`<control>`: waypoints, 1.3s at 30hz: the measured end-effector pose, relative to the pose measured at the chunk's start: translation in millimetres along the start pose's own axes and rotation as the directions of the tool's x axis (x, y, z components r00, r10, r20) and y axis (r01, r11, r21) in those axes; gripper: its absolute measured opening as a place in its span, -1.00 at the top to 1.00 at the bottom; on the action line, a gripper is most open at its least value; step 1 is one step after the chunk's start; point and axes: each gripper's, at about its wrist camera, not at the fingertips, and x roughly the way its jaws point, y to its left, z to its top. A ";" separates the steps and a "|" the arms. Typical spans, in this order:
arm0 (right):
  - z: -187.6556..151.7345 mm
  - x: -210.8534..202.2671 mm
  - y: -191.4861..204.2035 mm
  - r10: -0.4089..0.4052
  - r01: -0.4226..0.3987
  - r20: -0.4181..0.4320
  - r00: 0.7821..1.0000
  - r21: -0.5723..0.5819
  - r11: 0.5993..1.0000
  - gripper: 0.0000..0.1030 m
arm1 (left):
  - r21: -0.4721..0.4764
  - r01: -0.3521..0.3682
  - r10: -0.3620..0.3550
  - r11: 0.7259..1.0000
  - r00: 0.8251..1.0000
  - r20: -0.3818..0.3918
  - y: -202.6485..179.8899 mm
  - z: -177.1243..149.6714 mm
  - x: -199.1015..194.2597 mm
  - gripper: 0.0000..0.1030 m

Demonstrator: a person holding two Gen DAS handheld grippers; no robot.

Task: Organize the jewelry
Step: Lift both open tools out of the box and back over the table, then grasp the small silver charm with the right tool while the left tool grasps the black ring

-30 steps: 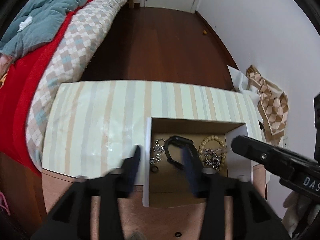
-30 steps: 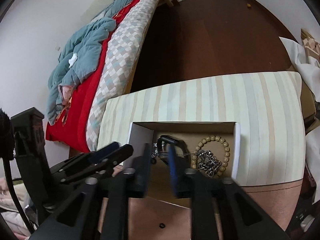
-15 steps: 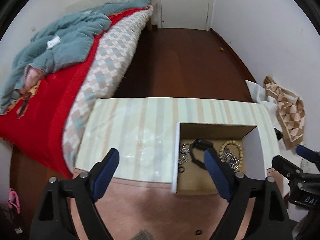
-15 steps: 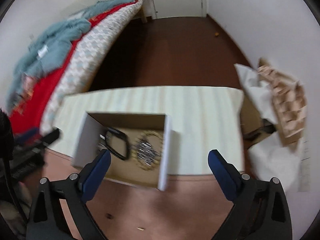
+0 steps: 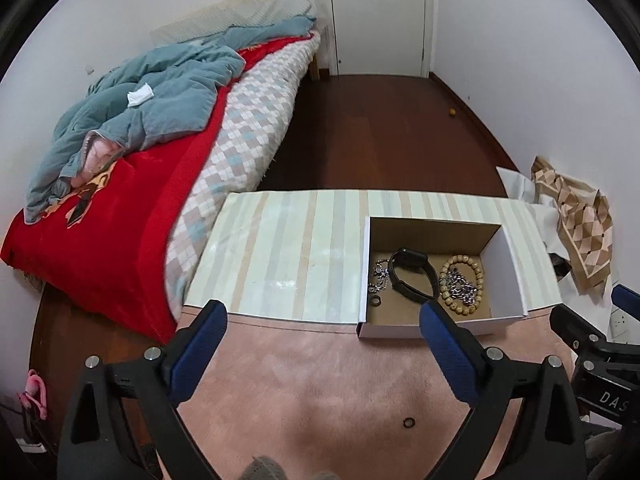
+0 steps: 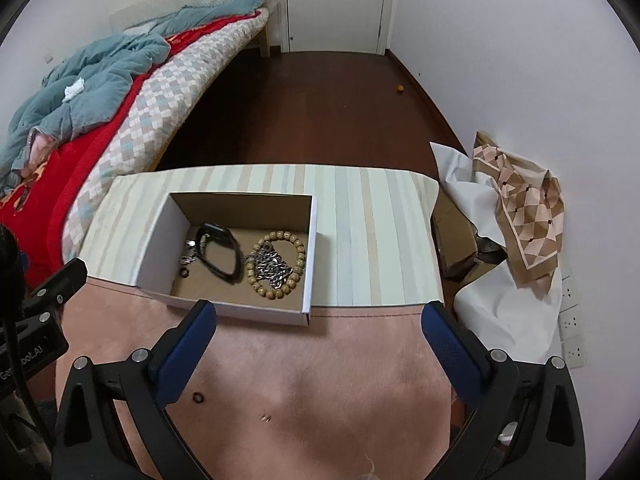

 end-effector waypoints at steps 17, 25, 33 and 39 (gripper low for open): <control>-26.8 -108.0 13.4 -0.005 0.008 0.151 0.989 -0.019 1.000 -1.00 | 0.001 0.006 -0.006 1.000 0.992 0.128 14.4 -21.3 -97.6 -0.91; -46.0 -102.3 7.2 0.069 -0.071 0.108 0.992 0.009 0.997 -1.00 | -0.013 -0.048 0.049 0.999 0.995 0.090 16.0 -38.3 -82.0 -0.90; -113.7 4.0 -1.2 0.084 -0.076 -0.128 0.988 0.066 0.995 -0.88 | -0.017 -0.091 0.089 0.996 0.989 -0.120 20.3 -91.3 10.5 -0.91; -147.1 63.5 4.4 0.139 -0.123 -0.187 0.973 0.096 0.988 -0.18 | 0.041 -0.129 0.135 0.991 0.962 -0.238 11.4 -120.7 62.8 -0.90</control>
